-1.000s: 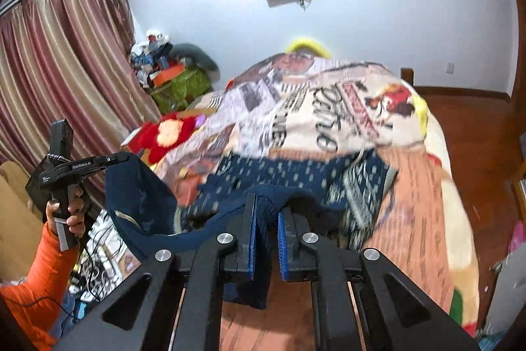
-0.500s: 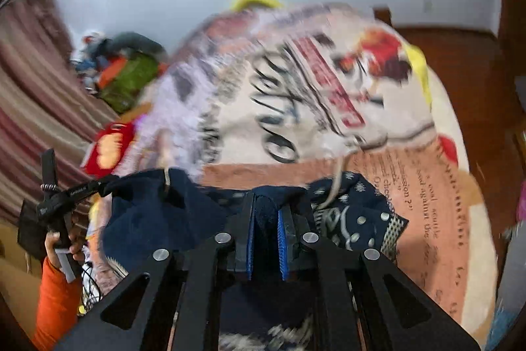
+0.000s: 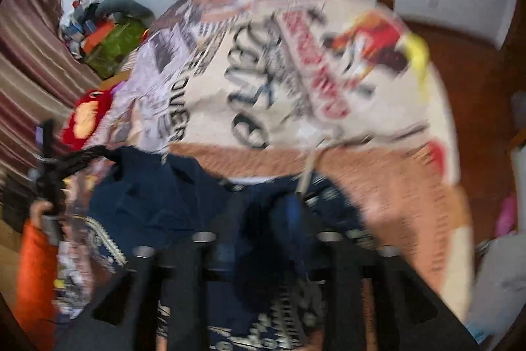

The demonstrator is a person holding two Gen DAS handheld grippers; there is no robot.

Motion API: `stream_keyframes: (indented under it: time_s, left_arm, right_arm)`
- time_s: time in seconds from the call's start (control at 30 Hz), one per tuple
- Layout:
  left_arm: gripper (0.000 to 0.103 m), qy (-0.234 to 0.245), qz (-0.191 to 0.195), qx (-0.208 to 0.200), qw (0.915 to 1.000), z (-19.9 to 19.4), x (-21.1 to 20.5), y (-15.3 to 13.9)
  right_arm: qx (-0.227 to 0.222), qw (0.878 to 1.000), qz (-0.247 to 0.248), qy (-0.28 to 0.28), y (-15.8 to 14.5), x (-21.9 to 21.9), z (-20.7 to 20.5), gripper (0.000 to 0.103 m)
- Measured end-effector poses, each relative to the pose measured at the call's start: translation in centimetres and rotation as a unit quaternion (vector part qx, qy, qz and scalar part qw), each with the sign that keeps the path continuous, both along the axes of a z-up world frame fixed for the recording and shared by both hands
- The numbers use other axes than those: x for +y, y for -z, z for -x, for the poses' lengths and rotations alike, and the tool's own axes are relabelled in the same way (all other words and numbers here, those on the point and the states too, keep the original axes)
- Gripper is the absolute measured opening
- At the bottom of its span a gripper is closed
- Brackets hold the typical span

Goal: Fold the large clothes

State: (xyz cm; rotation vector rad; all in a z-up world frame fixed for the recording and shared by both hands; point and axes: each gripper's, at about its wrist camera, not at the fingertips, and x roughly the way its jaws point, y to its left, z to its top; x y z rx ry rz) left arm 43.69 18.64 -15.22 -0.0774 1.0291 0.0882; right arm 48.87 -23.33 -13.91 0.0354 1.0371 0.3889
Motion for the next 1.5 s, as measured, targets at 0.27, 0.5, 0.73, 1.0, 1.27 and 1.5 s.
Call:
stream_keyframes:
  time_s: [0.27,0.5,0.73,1.0,1.27,1.5]
  left_arm:
    - [0.065,0.011,0.021,0.017,0.9996,5.9,-0.6,0.6]
    - [0.066,0.023,0.037,0.097,0.9944,9.7,-2.0,7.5]
    - [0.067,-0.007,0.082,0.099,0.9916,10.7,-1.6,9.2]
    - [0.068,0.018,0.025,0.085,0.9959,10.2,-2.4,6.9]
    - [0.068,0.012,0.02,0.033,0.9992,9.7,-1.8,2.5]
    - [0.068,0.024,0.01,0.03,0.9992,6.2,-1.7,1.6]
  right_arm:
    - [-0.02,0.999,-0.022,-0.032,-0.6,-1.1,6.0,0.075]
    - [0.039,0.997,-0.009,-0.067,6.0,0.5,9.3,0.061]
    - [0.046,0.997,-0.024,-0.065,7.7,2.0,9.5,0.025]
    - [-0.005,0.998,0.0,-0.068,4.9,1.5,12.1,0.008]
    - [0.029,0.998,0.018,-0.06,5.9,0.0,13.3,0.008]
    - [0.031,0.997,0.011,-0.066,5.4,-0.8,13.2,0.009]
